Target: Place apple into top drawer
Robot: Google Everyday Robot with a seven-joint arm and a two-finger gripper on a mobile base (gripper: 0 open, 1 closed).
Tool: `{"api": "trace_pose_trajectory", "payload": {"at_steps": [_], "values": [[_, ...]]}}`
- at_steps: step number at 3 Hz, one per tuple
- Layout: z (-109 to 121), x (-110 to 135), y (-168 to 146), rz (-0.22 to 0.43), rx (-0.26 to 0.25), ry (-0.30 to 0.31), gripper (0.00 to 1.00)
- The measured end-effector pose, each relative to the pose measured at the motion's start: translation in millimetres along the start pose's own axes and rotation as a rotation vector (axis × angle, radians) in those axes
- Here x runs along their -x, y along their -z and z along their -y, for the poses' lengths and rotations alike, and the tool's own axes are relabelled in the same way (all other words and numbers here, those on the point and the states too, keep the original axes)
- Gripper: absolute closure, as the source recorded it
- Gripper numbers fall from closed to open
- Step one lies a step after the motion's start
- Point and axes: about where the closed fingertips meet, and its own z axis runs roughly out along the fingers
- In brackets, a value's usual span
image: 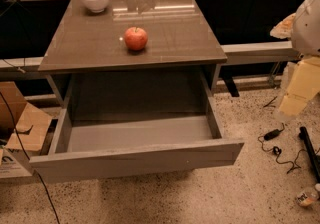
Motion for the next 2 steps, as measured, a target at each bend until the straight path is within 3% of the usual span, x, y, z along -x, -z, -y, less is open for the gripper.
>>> {"api": "trace_pose_trajectory", "payload": {"at_steps": [1, 2], "values": [[0, 0, 0, 0.0, 0.0, 0.0, 0.0], [5, 20, -11, 0.042, -0.021, 0.031, 0.0]]}}
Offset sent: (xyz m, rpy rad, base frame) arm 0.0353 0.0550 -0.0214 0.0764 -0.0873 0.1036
